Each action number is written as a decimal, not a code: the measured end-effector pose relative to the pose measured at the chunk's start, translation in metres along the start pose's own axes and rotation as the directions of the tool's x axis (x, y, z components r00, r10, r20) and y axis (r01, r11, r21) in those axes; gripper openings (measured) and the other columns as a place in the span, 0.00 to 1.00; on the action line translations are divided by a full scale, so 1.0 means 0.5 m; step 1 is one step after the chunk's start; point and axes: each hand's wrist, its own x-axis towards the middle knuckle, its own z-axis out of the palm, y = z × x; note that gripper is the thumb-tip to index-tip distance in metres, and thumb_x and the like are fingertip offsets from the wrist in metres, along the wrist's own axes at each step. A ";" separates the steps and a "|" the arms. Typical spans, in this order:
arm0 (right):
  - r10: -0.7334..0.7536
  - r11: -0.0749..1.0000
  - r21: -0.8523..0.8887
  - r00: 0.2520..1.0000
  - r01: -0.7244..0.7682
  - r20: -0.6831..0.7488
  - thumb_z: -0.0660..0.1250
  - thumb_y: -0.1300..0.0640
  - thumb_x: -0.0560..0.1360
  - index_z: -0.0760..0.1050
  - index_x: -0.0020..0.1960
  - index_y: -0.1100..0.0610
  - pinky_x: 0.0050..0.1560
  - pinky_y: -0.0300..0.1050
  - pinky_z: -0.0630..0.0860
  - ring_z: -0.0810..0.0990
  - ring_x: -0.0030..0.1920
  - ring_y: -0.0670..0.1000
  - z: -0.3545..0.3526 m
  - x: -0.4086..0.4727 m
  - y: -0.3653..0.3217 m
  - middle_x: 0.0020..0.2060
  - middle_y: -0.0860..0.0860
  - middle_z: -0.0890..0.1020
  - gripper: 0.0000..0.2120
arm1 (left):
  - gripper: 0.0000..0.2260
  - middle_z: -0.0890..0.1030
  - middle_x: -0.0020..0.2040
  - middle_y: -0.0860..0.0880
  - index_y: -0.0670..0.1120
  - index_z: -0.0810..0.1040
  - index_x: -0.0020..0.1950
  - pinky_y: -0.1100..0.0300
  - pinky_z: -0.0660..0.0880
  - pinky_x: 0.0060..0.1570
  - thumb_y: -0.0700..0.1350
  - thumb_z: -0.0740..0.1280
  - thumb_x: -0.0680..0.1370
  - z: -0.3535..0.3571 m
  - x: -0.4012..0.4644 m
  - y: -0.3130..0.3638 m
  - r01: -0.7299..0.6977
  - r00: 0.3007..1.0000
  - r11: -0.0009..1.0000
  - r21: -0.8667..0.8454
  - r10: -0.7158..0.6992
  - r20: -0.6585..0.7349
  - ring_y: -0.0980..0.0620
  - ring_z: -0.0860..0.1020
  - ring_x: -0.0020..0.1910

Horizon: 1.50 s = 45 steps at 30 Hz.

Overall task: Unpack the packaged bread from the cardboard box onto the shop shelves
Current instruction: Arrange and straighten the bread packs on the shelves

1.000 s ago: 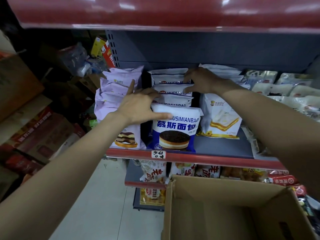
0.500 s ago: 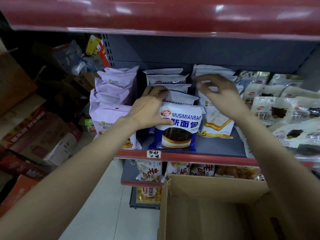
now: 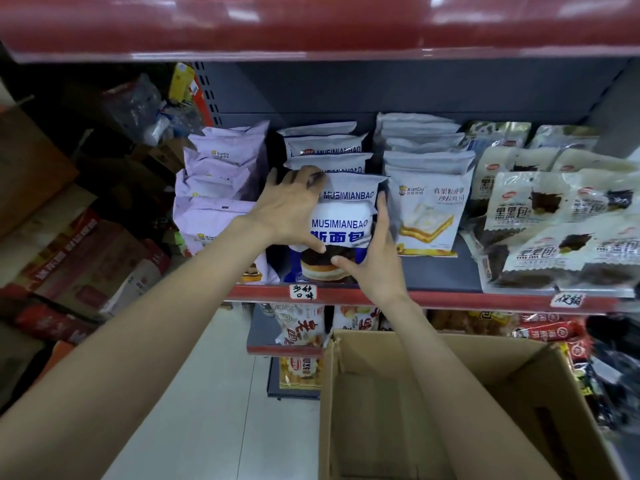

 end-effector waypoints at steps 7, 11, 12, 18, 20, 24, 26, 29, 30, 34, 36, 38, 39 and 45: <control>0.025 0.999 0.036 0.996 -0.028 0.090 0.76 0.53 0.67 0.47 0.74 0.44 0.51 0.51 0.77 0.75 0.58 0.53 0.010 0.014 0.014 0.61 0.51 0.75 0.48 | 0.48 0.64 0.71 0.48 0.48 0.59 0.74 0.50 0.59 0.68 0.65 0.74 0.61 0.002 0.000 -0.013 -0.018 0.996 0.998 0.056 0.023 -0.085 0.45 0.68 0.67; 0.032 0.998 0.054 0.997 -0.036 0.074 0.76 0.54 0.67 0.47 0.74 0.43 0.53 0.47 0.75 0.74 0.58 0.50 0.019 0.015 0.021 0.60 0.51 0.75 0.47 | 0.51 0.59 0.74 0.48 0.51 0.54 0.76 0.46 0.56 0.70 0.67 0.73 0.60 0.001 -0.001 -0.013 -0.005 0.999 0.998 0.069 0.008 -0.046 0.43 0.64 0.70; 0.036 0.998 0.053 0.997 -0.040 0.063 0.75 0.54 0.67 0.47 0.74 0.44 0.54 0.46 0.73 0.72 0.59 0.50 0.021 0.014 0.020 0.61 0.51 0.74 0.47 | 0.54 0.55 0.76 0.47 0.53 0.49 0.77 0.43 0.53 0.70 0.67 0.74 0.60 0.002 -0.001 -0.010 -0.006 1.000 0.996 0.089 0.006 -0.009 0.42 0.60 0.72; 0.023 0.999 0.019 0.981 -0.027 0.193 0.74 0.57 0.70 0.46 0.76 0.50 0.64 0.47 0.67 0.64 0.68 0.53 -0.004 0.018 0.004 0.70 0.53 0.63 0.46 | 0.60 0.49 0.77 0.44 0.57 0.34 0.76 0.36 0.52 0.70 0.63 0.77 0.60 0.020 -0.010 0.011 0.006 1.000 0.976 0.217 -0.011 0.024 0.39 0.54 0.73; -0.052 0.996 -0.057 0.977 0.065 0.206 0.72 0.56 0.71 0.52 0.76 0.53 0.71 0.48 0.61 0.60 0.72 0.52 -0.048 0.027 -0.004 0.73 0.54 0.60 0.40 | 0.59 0.53 0.75 0.44 0.55 0.36 0.76 0.36 0.53 0.70 0.63 0.76 0.61 0.020 -0.008 0.010 0.026 1.000 0.977 0.210 -0.025 -0.005 0.39 0.57 0.72; -0.336 0.929 -0.186 0.940 0.319 -0.067 0.66 0.59 0.75 0.76 0.60 0.60 0.60 0.54 0.74 0.75 0.58 0.55 -0.150 0.085 -0.028 0.58 0.57 0.76 0.15 | 0.60 0.52 0.75 0.43 0.53 0.35 0.76 0.34 0.48 0.69 0.65 0.75 0.60 0.022 -0.005 0.012 0.031 0.999 0.981 0.191 -0.039 0.038 0.38 0.52 0.74; -0.453 0.872 -0.244 0.889 0.425 -0.072 0.64 0.61 0.75 0.79 0.55 0.60 0.53 0.51 0.77 0.78 0.52 0.56 -0.179 0.144 -0.052 0.52 0.57 0.79 0.11 | 0.61 0.50 0.76 0.43 0.54 0.33 0.76 0.33 0.46 0.69 0.68 0.73 0.59 0.023 -0.005 0.013 0.037 0.998 0.989 0.145 -0.045 0.049 0.38 0.49 0.75; -0.514 0.782 -0.345 0.850 0.519 0.115 0.64 0.63 0.75 0.79 0.55 0.60 0.50 0.42 0.72 0.78 0.50 0.57 -0.182 0.252 -0.076 0.51 0.58 0.80 0.10 | 0.60 0.51 0.76 0.43 0.55 0.35 0.76 0.34 0.45 0.70 0.70 0.72 0.59 0.024 -0.003 0.020 0.051 0.998 0.992 0.114 -0.053 0.019 0.38 0.50 0.75; -0.526 0.747 -0.375 0.833 0.549 0.171 0.64 0.63 0.75 0.79 0.56 0.60 0.48 0.40 0.69 0.78 0.50 0.57 -0.175 0.286 -0.077 0.51 0.58 0.80 0.10 | 0.60 0.53 0.75 0.43 0.56 0.35 0.76 0.35 0.46 0.70 0.70 0.72 0.59 0.029 -0.001 0.021 0.060 0.998 0.992 0.115 -0.060 -0.001 0.38 0.52 0.74; -0.523 0.651 -0.444 0.788 0.616 0.326 0.63 0.65 0.76 0.77 0.59 0.61 0.51 0.43 0.70 0.77 0.53 0.59 -0.127 0.411 -0.057 0.55 0.60 0.78 0.13 | 0.58 0.55 0.74 0.41 0.59 0.36 0.75 0.35 0.50 0.71 0.70 0.72 0.60 0.042 0.004 0.025 0.079 0.996 0.988 0.129 -0.074 -0.040 0.38 0.56 0.72; -0.486 0.628 -0.479 0.789 0.614 0.375 0.61 0.66 0.77 0.75 0.61 0.60 0.56 0.45 0.70 0.75 0.57 0.59 -0.101 0.456 -0.050 0.58 0.61 0.77 0.14 | 0.57 0.56 0.73 0.41 0.59 0.37 0.75 0.36 0.51 0.71 0.70 0.72 0.59 0.043 0.008 0.024 0.077 0.996 0.986 0.147 -0.069 -0.057 0.37 0.58 0.71; -0.452 0.618 -0.501 0.796 0.605 0.403 0.60 0.65 0.77 0.74 0.63 0.59 0.58 0.45 0.68 0.74 0.60 0.59 -0.079 0.486 -0.045 0.61 0.60 0.75 0.15 | 0.57 0.56 0.73 0.42 0.60 0.38 0.75 0.37 0.52 0.71 0.71 0.72 0.59 0.043 0.010 0.020 0.068 0.996 0.987 0.143 -0.058 -0.071 0.37 0.59 0.70; -0.436 0.621 -0.508 0.802 0.596 0.408 0.60 0.64 0.78 0.73 0.64 0.59 0.59 0.46 0.68 0.73 0.60 0.59 -0.070 0.499 -0.046 0.62 0.60 0.74 0.15 | 0.57 0.56 0.73 0.42 0.60 0.39 0.75 0.37 0.53 0.71 0.71 0.72 0.59 0.043 0.011 0.018 0.064 0.996 0.987 0.148 -0.053 -0.079 0.37 0.59 0.70; -0.338 0.691 -0.515 0.857 0.507 0.390 0.66 0.61 0.75 0.71 0.64 0.58 0.61 0.48 0.71 0.75 0.60 0.57 -0.047 0.534 -0.073 0.61 0.58 0.76 0.18 | 0.56 0.55 0.75 0.44 0.61 0.37 0.75 0.39 0.54 0.71 0.72 0.71 0.59 0.044 0.008 0.018 0.059 0.994 0.984 0.169 -0.043 -0.096 0.38 0.59 0.71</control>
